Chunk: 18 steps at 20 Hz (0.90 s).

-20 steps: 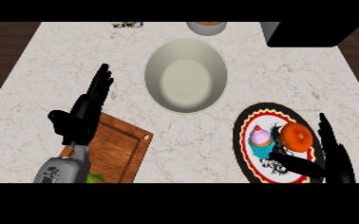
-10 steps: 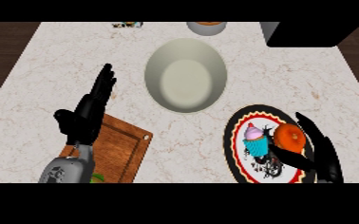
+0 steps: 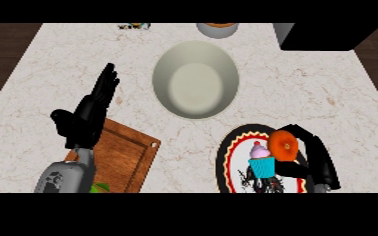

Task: Pick the squash from the plate and place it in the bowl

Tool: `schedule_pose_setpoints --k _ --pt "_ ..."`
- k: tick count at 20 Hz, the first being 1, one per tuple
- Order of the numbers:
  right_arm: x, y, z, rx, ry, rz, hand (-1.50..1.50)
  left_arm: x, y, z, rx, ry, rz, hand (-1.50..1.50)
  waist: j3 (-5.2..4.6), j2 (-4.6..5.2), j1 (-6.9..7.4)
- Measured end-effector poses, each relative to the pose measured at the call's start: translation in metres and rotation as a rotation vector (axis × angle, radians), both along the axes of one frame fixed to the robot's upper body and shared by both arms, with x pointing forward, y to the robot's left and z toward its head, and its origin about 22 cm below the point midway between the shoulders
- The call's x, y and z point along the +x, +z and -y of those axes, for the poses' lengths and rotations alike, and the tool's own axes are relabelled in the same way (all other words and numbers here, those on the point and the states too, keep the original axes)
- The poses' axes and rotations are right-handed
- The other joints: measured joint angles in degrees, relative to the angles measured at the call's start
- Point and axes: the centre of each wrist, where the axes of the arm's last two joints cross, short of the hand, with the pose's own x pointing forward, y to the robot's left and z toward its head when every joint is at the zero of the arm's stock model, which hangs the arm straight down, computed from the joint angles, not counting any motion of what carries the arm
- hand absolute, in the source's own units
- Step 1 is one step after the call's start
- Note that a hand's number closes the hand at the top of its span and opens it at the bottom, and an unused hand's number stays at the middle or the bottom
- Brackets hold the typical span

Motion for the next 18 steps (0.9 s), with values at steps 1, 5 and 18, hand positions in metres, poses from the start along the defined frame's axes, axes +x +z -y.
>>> schedule_pose_setpoints --k 1,5,18 --pt "0.002 0.001 -0.021 0.018 0.082 0.006 1.50 0.000 -0.001 0.002 -0.001 -0.007 -0.003 0.00 0.07 0.03 0.30" --pt "0.008 0.016 -0.118 0.086 0.471 0.038 1.50 0.003 0.000 0.012 -0.006 -0.049 0.001 0.00 0.28 0.25 3.25" --pt "-0.071 0.111 -0.262 0.245 0.897 0.398 1.50 0.002 -0.008 0.011 -0.005 -0.013 -0.002 0.00 0.50 0.06 0.83"
